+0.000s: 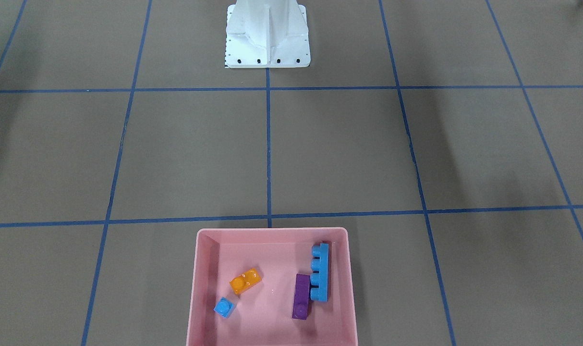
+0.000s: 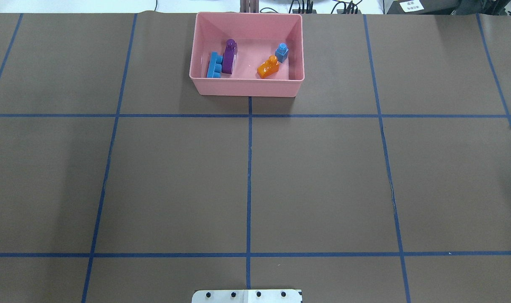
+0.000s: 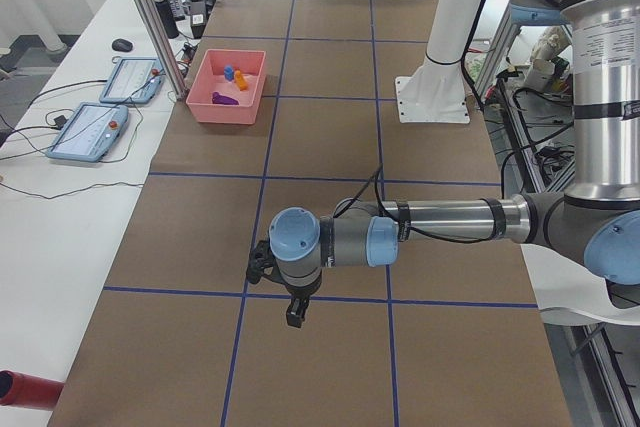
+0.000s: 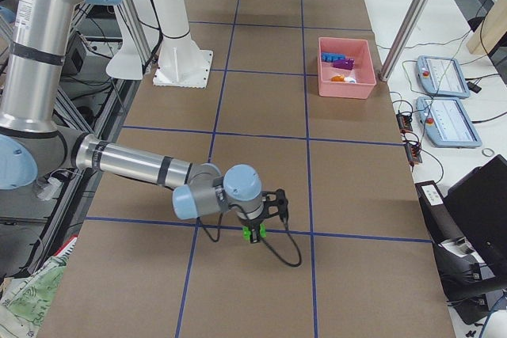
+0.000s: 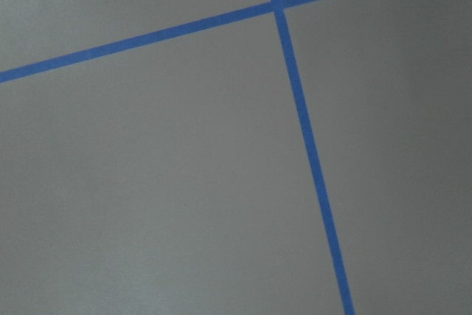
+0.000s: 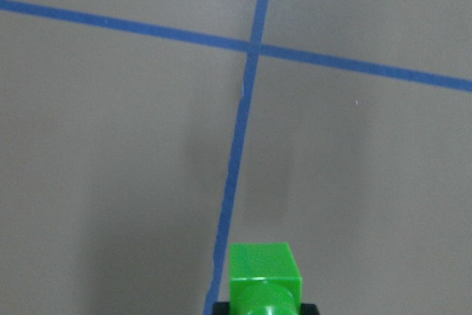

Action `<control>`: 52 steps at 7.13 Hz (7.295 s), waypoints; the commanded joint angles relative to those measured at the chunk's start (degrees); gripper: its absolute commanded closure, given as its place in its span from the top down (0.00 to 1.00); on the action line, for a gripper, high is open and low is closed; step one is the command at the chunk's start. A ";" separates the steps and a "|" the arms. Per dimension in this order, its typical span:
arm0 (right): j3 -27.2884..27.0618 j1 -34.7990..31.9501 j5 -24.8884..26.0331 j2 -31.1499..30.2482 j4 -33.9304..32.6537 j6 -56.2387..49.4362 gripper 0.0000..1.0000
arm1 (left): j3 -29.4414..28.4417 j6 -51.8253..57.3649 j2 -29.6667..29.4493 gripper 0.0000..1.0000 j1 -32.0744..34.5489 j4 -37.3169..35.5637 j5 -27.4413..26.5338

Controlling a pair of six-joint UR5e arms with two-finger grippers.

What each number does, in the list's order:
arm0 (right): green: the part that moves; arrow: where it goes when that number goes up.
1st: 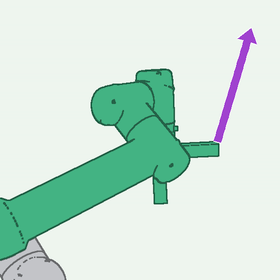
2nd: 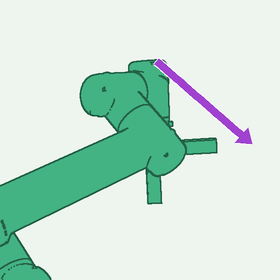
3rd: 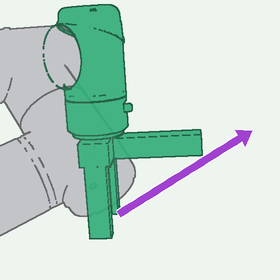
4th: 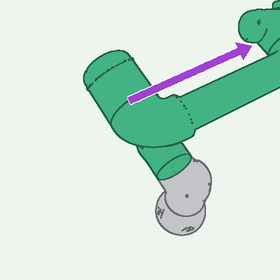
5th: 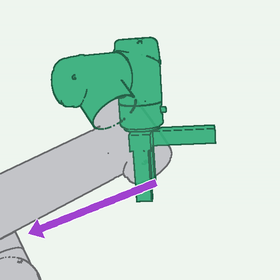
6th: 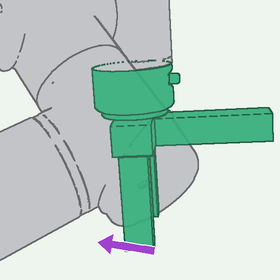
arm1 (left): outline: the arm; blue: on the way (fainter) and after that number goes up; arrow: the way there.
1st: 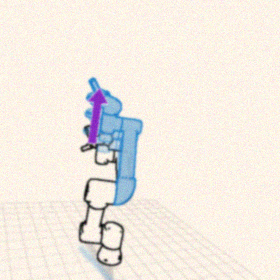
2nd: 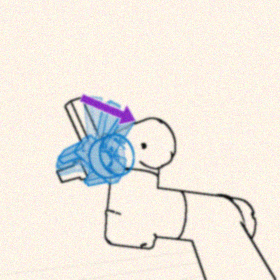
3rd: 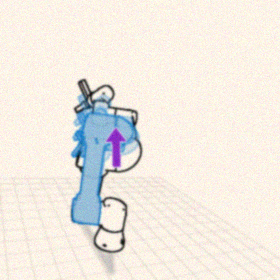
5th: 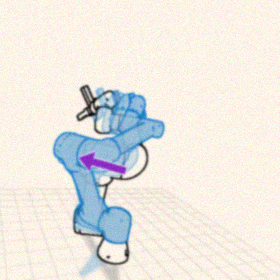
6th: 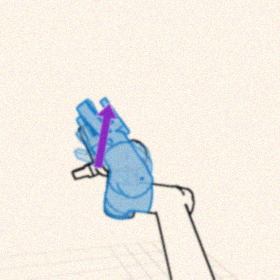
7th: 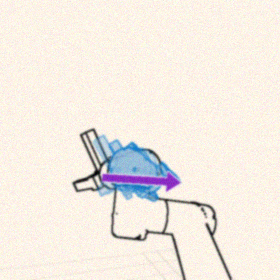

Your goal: Put all blocks into box

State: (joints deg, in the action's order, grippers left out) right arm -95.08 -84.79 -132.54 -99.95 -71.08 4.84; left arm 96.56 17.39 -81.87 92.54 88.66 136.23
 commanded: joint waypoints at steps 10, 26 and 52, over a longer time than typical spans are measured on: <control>26.11 26.86 5.17 66.76 -19.71 48.31 0.00 | 9.87 -2.01 0.57 1.00 1.24 -2.62 1.58; 52.29 35.25 15.78 81.85 -3.23 55.85 0.99 | 9.08 -2.01 0.57 1.00 1.15 -2.53 1.58; -14.52 -1.96 -0.78 -3.85 -20.06 -3.60 1.00 | 12.34 -4.73 5.84 1.00 1.15 -2.35 1.85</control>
State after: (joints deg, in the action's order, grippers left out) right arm -109.58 -86.76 -132.06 -103.73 -91.17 1.47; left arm 108.92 12.66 -76.03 93.70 86.30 138.15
